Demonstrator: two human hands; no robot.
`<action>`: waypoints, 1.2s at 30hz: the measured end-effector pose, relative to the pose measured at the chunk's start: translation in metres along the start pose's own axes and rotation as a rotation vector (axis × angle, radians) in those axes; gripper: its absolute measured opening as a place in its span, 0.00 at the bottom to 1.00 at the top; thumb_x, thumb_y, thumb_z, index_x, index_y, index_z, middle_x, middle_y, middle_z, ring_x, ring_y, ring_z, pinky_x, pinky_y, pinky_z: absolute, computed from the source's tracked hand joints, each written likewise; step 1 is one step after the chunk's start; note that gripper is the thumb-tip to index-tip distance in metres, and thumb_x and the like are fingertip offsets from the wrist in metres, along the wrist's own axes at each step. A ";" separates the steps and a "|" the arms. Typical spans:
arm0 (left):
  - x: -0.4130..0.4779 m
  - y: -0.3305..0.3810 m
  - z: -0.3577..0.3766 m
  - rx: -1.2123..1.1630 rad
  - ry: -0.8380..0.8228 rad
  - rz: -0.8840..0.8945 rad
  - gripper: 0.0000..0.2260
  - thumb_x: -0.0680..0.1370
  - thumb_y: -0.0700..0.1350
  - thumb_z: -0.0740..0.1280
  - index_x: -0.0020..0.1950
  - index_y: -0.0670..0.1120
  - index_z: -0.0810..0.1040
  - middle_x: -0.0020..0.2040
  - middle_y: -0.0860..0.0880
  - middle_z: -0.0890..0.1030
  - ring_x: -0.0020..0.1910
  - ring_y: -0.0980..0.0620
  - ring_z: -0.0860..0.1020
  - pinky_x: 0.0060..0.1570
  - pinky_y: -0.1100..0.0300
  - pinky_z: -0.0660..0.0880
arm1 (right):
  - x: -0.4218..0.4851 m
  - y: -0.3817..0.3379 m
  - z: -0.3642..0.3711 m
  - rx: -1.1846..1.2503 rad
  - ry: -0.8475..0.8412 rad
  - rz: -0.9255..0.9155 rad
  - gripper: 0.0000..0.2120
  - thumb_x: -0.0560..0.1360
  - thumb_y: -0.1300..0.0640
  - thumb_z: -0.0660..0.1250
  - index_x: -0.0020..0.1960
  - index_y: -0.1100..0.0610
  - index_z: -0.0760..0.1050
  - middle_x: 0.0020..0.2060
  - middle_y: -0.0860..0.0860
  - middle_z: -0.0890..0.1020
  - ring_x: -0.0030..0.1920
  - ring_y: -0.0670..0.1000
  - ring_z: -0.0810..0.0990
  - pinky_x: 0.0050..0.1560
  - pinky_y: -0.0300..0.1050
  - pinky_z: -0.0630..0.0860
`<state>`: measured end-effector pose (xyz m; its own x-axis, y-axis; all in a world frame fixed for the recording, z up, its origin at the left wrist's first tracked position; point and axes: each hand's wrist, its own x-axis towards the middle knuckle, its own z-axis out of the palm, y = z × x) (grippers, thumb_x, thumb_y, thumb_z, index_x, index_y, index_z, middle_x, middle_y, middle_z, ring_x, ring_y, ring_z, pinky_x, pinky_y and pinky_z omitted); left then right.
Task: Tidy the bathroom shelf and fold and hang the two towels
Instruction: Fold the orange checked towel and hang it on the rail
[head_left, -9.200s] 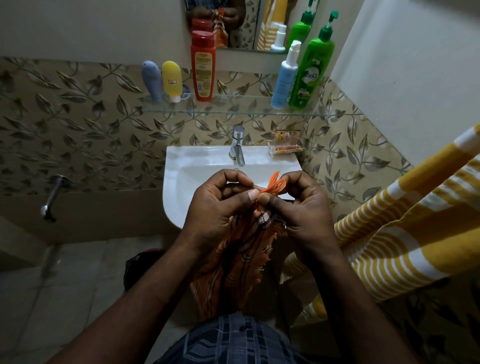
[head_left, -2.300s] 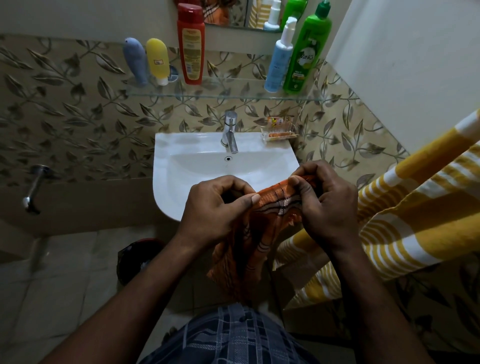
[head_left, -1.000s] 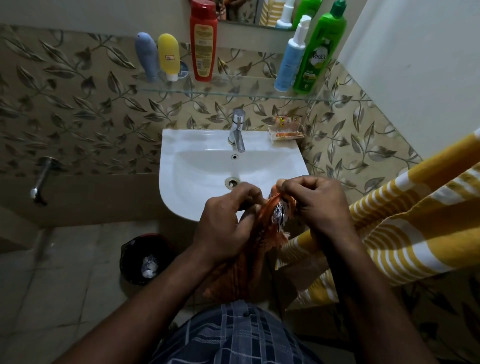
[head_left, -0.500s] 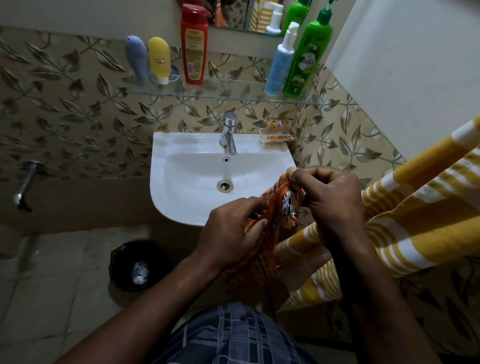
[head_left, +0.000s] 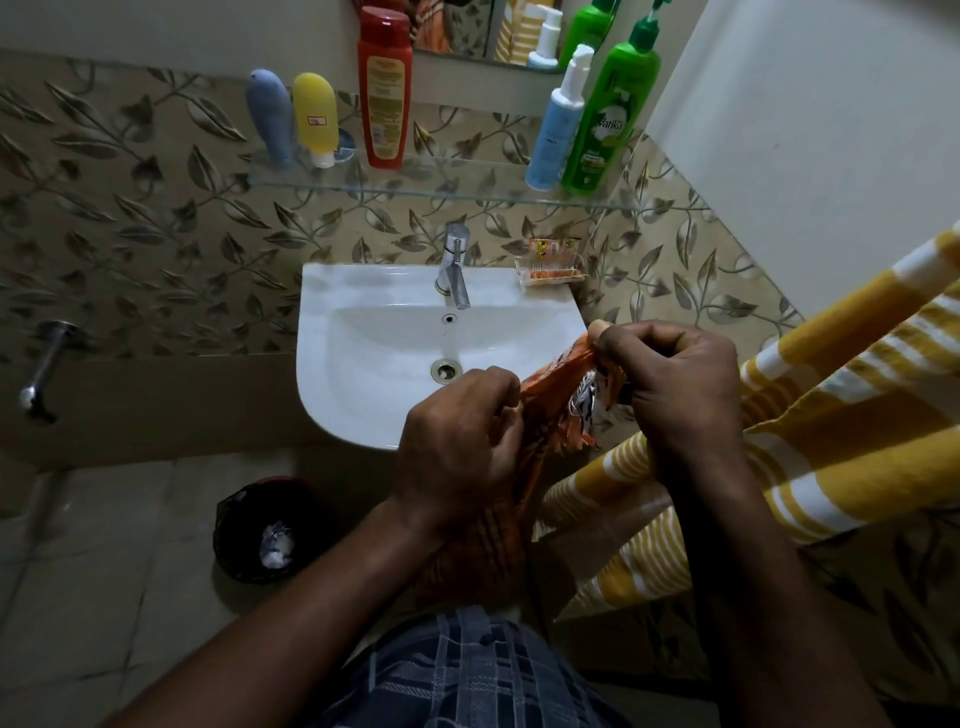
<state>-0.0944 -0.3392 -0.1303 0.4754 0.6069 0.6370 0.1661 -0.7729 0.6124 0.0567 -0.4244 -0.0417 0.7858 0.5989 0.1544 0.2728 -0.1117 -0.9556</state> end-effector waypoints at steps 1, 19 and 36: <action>0.002 -0.003 -0.002 0.066 -0.003 0.060 0.01 0.79 0.39 0.69 0.48 0.42 0.80 0.41 0.47 0.80 0.36 0.46 0.79 0.34 0.49 0.77 | 0.000 0.001 -0.001 -0.009 0.006 -0.009 0.09 0.76 0.56 0.77 0.38 0.58 0.85 0.33 0.57 0.86 0.34 0.59 0.84 0.37 0.53 0.81; 0.013 -0.008 0.003 0.082 -0.237 -0.035 0.13 0.78 0.57 0.69 0.48 0.49 0.85 0.49 0.54 0.79 0.48 0.51 0.76 0.42 0.50 0.77 | -0.004 -0.001 0.003 -0.031 -0.008 -0.032 0.10 0.76 0.57 0.77 0.37 0.59 0.83 0.32 0.54 0.85 0.32 0.52 0.82 0.35 0.47 0.78; -0.003 -0.012 0.014 0.063 -0.165 -0.082 0.10 0.79 0.51 0.68 0.48 0.48 0.86 0.49 0.54 0.83 0.43 0.50 0.82 0.37 0.51 0.79 | -0.001 -0.011 -0.011 -0.028 0.046 -0.013 0.09 0.76 0.58 0.76 0.41 0.62 0.85 0.33 0.56 0.85 0.30 0.49 0.81 0.30 0.41 0.76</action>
<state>-0.0858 -0.3341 -0.1459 0.5927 0.6334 0.4975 0.2616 -0.7356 0.6249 0.0590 -0.4320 -0.0288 0.8067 0.5633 0.1787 0.2978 -0.1263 -0.9462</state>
